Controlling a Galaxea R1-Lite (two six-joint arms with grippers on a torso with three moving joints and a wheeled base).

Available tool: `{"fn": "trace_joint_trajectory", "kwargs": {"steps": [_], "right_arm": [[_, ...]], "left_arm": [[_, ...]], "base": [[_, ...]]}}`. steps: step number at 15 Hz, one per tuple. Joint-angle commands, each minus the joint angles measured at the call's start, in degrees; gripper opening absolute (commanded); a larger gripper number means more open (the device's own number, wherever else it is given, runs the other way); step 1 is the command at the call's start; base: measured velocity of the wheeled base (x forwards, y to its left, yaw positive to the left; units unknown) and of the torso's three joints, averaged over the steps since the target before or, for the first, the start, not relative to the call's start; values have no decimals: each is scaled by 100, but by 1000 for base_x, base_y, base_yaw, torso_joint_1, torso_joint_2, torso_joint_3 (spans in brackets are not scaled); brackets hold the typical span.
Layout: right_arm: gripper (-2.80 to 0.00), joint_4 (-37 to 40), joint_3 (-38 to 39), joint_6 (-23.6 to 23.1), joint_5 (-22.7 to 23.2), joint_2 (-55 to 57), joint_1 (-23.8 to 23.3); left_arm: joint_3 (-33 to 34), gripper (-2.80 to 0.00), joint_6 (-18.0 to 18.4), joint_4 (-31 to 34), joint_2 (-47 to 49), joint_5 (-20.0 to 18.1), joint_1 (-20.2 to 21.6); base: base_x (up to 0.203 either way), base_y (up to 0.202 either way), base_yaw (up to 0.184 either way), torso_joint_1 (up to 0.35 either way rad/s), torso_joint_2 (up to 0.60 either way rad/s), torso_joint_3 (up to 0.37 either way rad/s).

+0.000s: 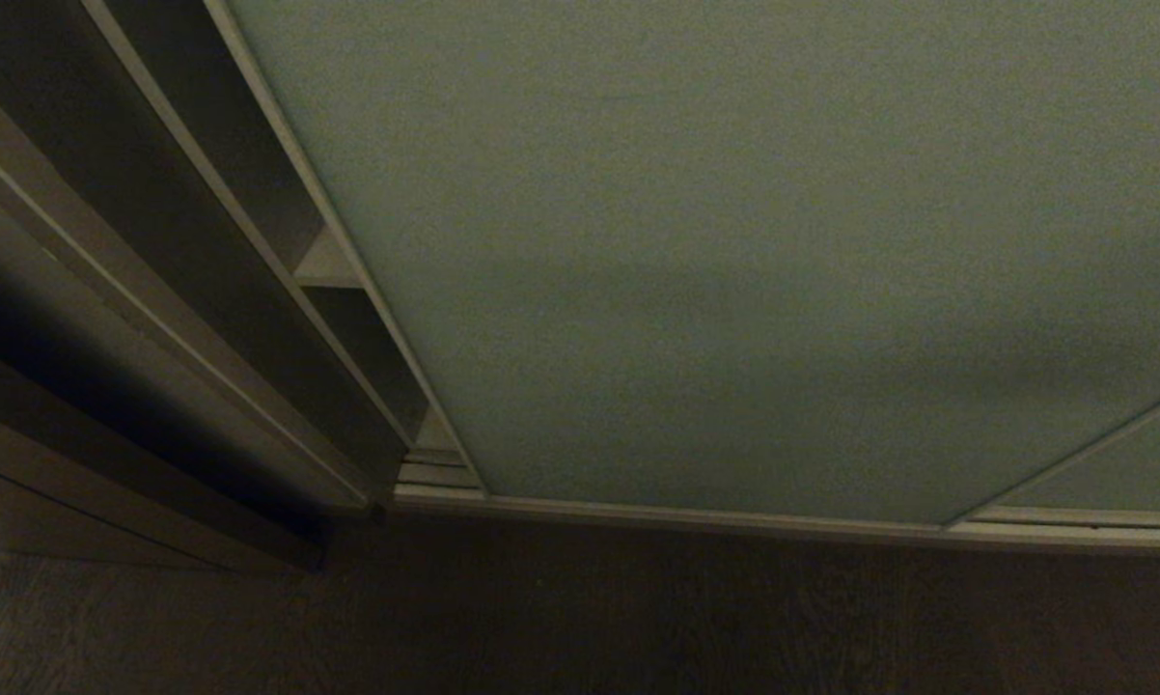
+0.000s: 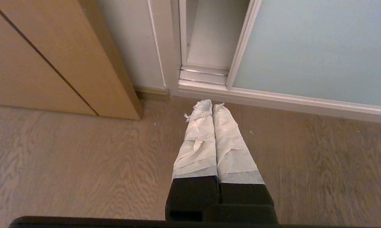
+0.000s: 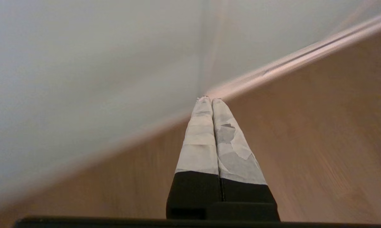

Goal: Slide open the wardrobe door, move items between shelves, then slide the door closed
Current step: Close the door

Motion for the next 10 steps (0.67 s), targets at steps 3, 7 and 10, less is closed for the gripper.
{"fn": "trace_joint_trajectory", "kwargs": {"steps": [3, 7, 10], "right_arm": [[-280, -519, -1219, 969, 214, 1421, -1105], [-280, -561, -2488, 1803, 553, 2525, -1251], [-280, -545, -3245, 2651, 1514, 3227, -1201]], "left_arm": [[0, -280, -5, -2, -2, 2, 1], [0, -280, -5, -2, -2, 2, 1], [0, -280, -5, -2, -2, 2, 1]], "base": [[0, 0, 0, 0, 0, 0], [0, 0, 0, 0, 0, 0], [0, 0, 0, 0, 0, 0]]}}
